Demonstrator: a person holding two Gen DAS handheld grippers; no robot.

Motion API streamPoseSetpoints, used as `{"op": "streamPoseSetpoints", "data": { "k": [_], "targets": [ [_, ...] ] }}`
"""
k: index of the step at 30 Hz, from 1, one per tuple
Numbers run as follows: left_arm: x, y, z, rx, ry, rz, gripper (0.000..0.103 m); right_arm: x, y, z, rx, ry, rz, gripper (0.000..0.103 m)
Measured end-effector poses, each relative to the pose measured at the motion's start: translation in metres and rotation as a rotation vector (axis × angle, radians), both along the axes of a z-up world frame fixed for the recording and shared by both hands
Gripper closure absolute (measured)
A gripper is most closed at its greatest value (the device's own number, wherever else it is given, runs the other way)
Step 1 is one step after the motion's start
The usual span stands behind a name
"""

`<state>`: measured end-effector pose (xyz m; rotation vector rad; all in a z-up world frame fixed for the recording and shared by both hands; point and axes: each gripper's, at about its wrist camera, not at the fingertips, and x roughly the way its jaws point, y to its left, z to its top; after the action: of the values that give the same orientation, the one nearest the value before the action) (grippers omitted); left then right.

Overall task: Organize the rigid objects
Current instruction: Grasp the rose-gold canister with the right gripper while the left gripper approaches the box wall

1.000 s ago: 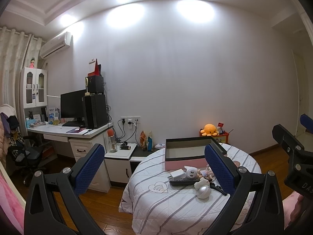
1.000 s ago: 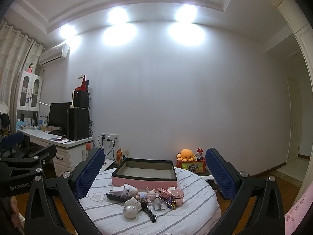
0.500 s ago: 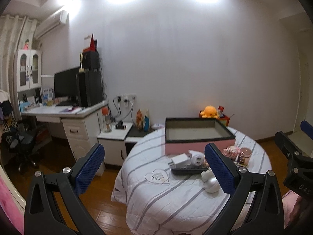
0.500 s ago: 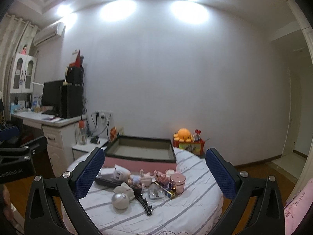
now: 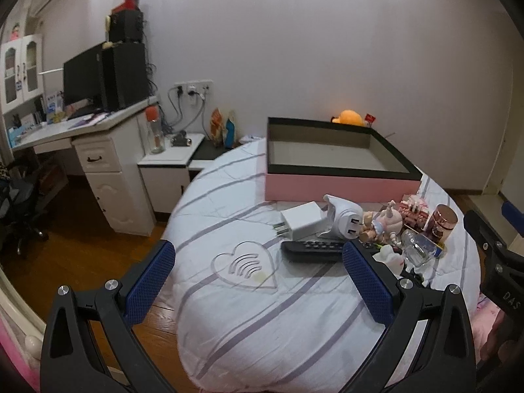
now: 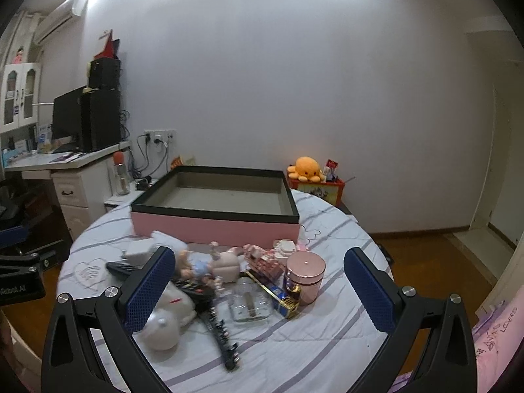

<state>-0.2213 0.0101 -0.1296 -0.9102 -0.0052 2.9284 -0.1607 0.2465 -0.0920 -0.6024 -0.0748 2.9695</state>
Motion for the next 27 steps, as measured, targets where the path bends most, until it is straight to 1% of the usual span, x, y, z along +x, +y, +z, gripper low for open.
{"op": "streamPoseSetpoints", "data": {
  "k": [10, 15, 17, 18, 19, 21, 22, 27],
  "targets": [
    [-0.037, 0.031, -0.009, -0.022, -0.052, -0.042, 0.0, -0.038, 0.029, -0.018, -0.017, -0.073, -0.046, 0.0],
    [-0.05, 0.046, -0.011, -0.047, -0.061, -0.047, 0.0, -0.055, 0.051, -0.032, -0.059, -0.13, -0.083, 0.0],
    [-0.055, 0.049, -0.012, -0.053, -0.064, -0.046, 0.0, -0.059, 0.058, -0.035, -0.067, -0.138, -0.093, 0.0],
    [-0.057, 0.051, -0.013, -0.054, -0.067, -0.044, 0.0, -0.061, 0.062, -0.038, -0.073, -0.146, -0.091, 0.007],
    [-0.06, 0.052, -0.013, -0.053, -0.07, -0.042, 0.0, -0.064, 0.064, -0.04, -0.078, -0.153, -0.092, 0.016],
    [-0.064, 0.053, -0.013, -0.054, -0.078, -0.04, 0.0, -0.072, 0.068, -0.046, -0.095, -0.19, -0.086, 0.029],
    [-0.065, 0.053, -0.013, -0.055, -0.077, -0.042, 0.0, -0.076, 0.069, -0.048, -0.109, -0.203, -0.078, 0.032],
    [-0.065, 0.059, -0.009, -0.076, -0.063, -0.055, 0.0, -0.087, 0.075, -0.06, -0.158, -0.251, -0.059, 0.034]
  ]
}}
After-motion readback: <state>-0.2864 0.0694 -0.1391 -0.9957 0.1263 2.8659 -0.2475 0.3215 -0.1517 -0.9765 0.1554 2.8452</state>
